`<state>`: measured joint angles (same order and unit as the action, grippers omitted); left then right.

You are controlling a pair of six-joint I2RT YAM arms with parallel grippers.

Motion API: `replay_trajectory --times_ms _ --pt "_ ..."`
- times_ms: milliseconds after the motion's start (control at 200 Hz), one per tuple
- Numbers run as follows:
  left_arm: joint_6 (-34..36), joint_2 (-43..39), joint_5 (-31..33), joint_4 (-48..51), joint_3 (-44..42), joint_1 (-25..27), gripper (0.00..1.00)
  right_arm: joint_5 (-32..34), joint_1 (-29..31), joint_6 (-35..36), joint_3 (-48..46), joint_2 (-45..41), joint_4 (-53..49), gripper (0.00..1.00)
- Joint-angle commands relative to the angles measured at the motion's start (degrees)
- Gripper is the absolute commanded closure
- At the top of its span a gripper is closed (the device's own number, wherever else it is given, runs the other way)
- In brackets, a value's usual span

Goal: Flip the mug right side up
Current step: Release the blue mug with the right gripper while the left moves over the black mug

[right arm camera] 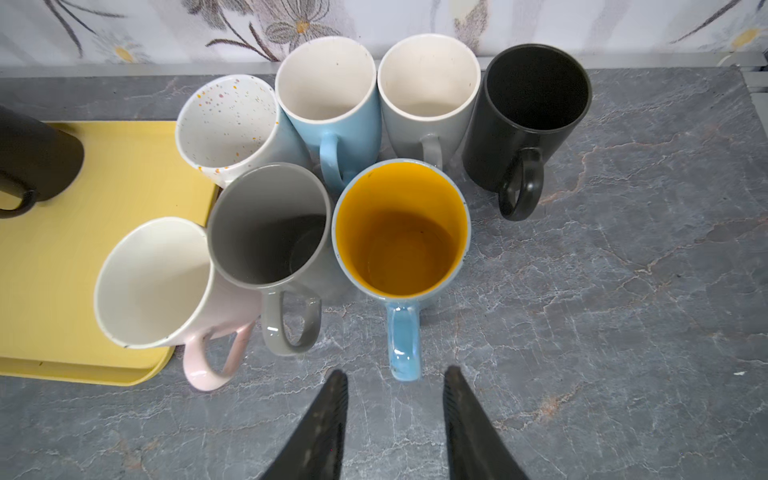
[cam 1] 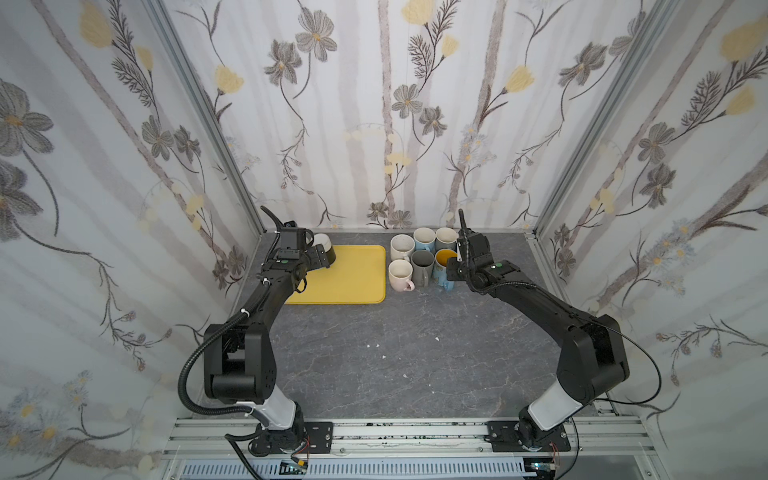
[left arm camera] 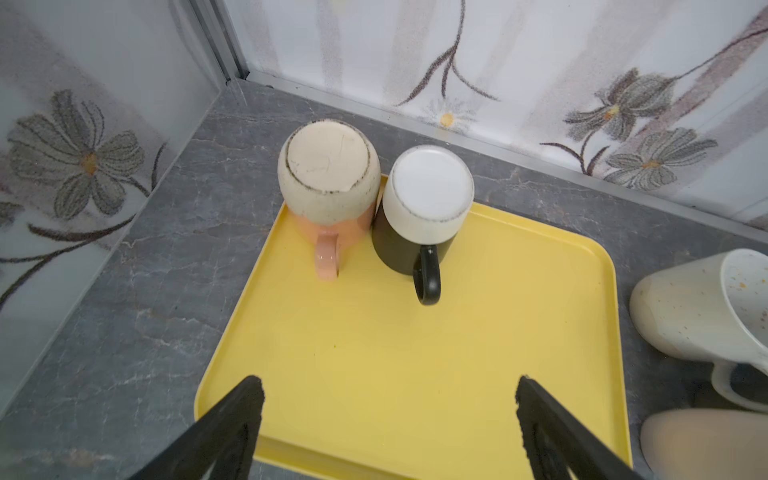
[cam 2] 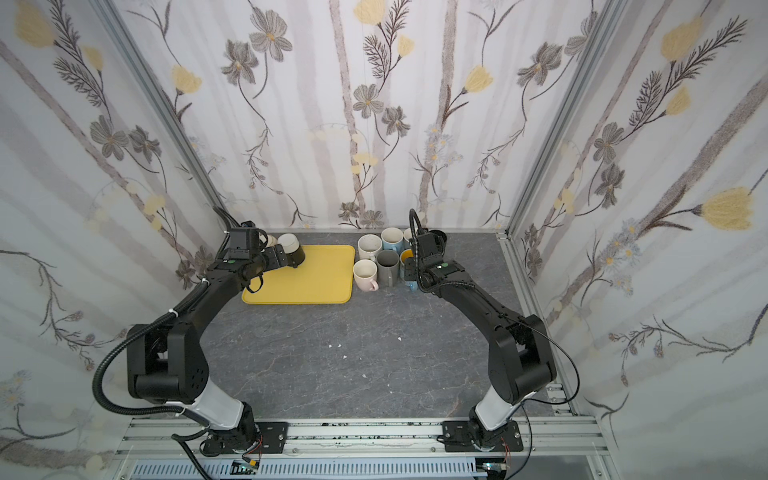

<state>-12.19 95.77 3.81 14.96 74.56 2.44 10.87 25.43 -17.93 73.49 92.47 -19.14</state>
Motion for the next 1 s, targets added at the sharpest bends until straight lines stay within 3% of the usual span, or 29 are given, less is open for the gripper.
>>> replay_trajectory --times_ms 0,305,430,994 --pt "0.75 6.59 -1.26 1.77 7.88 -0.64 0.10 -1.62 0.57 -1.25 -1.51 -3.67 2.95 0.61" --pt "1.77 29.51 -1.74 13.11 39.74 -0.66 0.23 -6.10 2.81 -4.45 -5.86 -6.97 7.97 0.60" --pt "1.98 35.69 -2.39 16.56 47.95 -0.68 0.24 -7.18 3.63 -4.99 -5.65 -6.01 8.40 0.60" --pt "5.28 40.02 -8.11 20.39 48.40 1.48 0.42 -9.07 5.48 -5.36 -3.58 -3.59 9.21 0.60"
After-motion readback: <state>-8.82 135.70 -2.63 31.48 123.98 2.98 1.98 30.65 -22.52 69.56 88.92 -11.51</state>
